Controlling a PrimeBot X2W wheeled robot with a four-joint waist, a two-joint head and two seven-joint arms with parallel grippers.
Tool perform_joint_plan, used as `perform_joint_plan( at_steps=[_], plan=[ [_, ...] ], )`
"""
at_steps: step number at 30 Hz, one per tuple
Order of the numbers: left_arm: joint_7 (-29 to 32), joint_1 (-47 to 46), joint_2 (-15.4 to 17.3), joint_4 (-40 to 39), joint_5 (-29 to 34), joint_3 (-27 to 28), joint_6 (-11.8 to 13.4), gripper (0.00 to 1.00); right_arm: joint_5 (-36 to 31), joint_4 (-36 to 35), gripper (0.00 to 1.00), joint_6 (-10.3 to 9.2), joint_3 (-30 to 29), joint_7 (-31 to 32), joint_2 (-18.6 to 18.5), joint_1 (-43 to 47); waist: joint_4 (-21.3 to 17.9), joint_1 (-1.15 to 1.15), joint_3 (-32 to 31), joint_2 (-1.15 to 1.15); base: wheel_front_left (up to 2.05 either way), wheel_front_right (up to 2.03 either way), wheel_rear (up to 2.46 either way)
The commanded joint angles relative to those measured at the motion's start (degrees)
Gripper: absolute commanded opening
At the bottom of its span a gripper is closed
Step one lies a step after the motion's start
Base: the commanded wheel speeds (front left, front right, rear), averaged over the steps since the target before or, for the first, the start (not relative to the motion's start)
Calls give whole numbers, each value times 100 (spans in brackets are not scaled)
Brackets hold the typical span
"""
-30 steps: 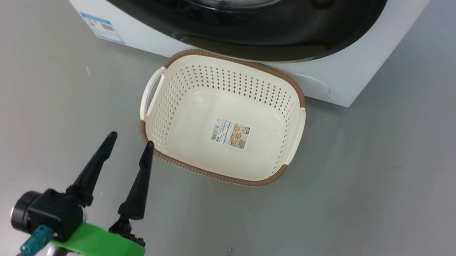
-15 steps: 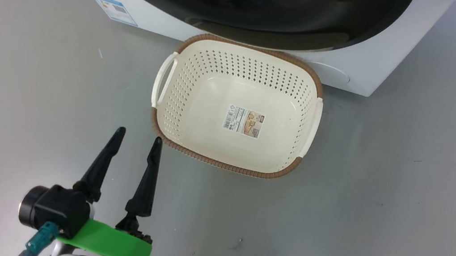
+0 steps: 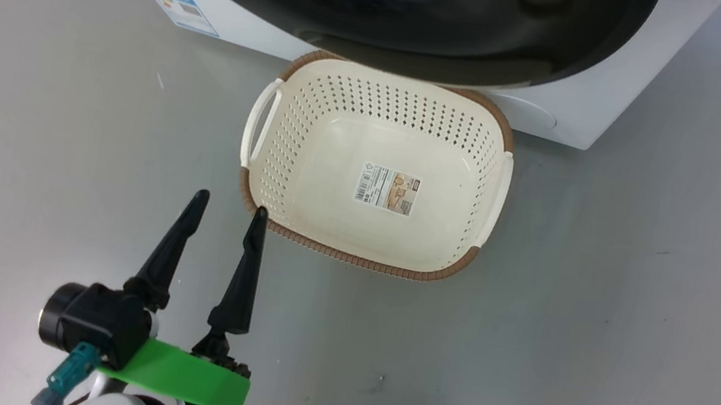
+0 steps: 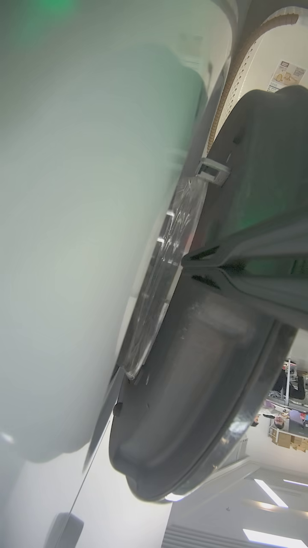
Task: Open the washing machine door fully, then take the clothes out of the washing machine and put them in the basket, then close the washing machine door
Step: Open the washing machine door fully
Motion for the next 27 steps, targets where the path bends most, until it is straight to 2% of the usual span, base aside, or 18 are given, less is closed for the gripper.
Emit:
perform_joint_plan(
  at_steps=[1,27],
  plan=[
    [-52,-39,75,-141,-22,169,44,100,-81,-269,0,31,76,94,132,126,-3,0,-35,0,0,0,0],
    [-52,702,75,-127,94,278,-26,100,-212,-1683,0,31,308,349,441,2199,65,0,-1210,0,0,0,0]
  ],
)
